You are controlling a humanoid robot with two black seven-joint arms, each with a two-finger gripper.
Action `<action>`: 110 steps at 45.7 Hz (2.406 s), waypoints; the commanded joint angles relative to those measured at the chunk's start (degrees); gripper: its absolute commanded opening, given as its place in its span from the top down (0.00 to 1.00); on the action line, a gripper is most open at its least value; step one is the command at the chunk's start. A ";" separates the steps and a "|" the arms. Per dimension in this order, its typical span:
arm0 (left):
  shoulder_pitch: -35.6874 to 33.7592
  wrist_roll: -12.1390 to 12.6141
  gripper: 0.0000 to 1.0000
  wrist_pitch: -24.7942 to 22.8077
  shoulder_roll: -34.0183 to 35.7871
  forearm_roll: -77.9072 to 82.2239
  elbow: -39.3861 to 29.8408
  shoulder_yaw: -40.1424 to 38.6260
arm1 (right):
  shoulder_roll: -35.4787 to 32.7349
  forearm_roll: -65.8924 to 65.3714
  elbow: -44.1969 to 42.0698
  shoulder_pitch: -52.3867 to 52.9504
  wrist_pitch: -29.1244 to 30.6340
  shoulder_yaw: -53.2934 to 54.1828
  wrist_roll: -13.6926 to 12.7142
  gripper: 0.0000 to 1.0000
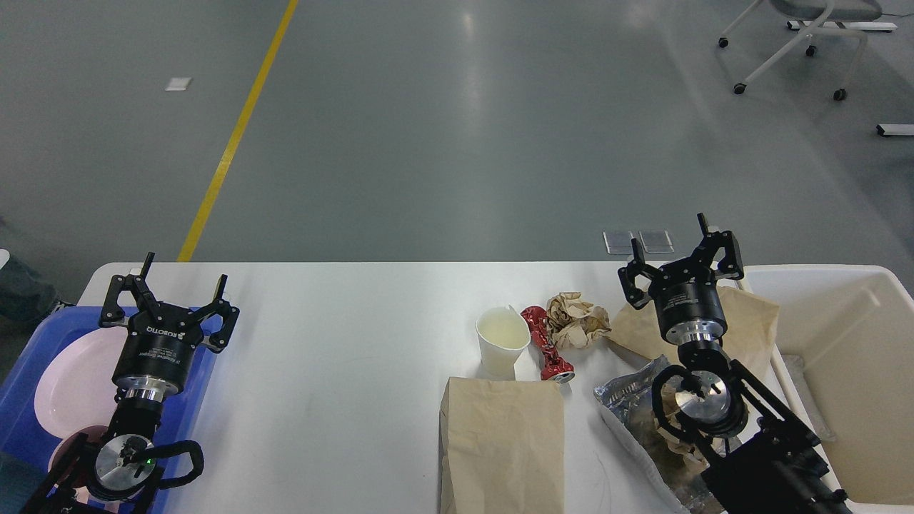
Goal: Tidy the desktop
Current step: 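Pull the right gripper back from the crumpled paper, dragging the plastic bag, then raise the right gripper up and away from the table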
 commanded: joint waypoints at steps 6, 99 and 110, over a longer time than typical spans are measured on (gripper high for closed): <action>0.01 -0.01 0.04 0.00 0.00 0.00 0.00 0.01 | -0.90 2.09 0.02 0.56 0.38 2.52 0.03 0.00; 0.01 -0.01 0.04 -0.09 0.00 0.00 0.00 0.10 | -5.56 1.21 4.33 -4.19 0.81 -2.14 0.83 0.00; 0.01 -0.01 0.04 -0.09 0.00 0.00 0.00 0.10 | -12.14 1.12 3.72 -2.52 0.99 -10.56 0.65 0.00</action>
